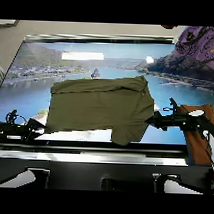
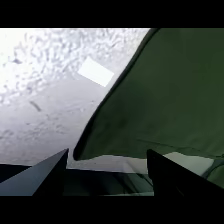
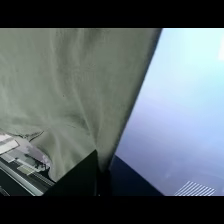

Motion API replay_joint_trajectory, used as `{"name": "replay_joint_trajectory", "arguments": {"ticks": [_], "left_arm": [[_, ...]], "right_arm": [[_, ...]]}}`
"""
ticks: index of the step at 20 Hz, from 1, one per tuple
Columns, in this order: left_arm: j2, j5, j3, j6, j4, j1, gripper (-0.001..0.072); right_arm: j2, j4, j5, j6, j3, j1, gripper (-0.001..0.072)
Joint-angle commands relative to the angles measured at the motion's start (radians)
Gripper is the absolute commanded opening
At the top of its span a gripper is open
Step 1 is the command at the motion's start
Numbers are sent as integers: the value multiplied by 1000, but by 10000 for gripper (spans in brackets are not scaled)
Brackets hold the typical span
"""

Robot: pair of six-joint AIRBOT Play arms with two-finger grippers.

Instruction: Fold the clothes and pants, and hang the long-sleeved shirts on hangers.

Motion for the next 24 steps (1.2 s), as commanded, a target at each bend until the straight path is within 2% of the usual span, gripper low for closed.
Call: {"name": "replay_joint_trajectory", "arguments": {"ticks": [1,5,6,9,11,18,21,24], "left_arm": [[-32,53,-3,8,-32,-39,577],[-58,82,-3,6,-58,-102,576],[-60,82,-3,4,-58,-106,552],[-60,72,-3,5,-58,-104,185],[-60,63,-3,8,-58,-104,18],[-29,10,91,11,-93,-121,10],[8,9,293,-24,-95,-186,10],[24,10,607,-76,-91,-241,10]], "right_arm": [[1,0,5,3,1,1,28],[1,0,8,11,1,1,28],[1,0,8,11,1,1,28],[1,0,8,11,1,1,28],[1,0,8,11,1,1,28],[50,8,43,-2,42,1,26],[95,17,23,27,193,16,26],[100,6,-2,87,486,100,26]]}}
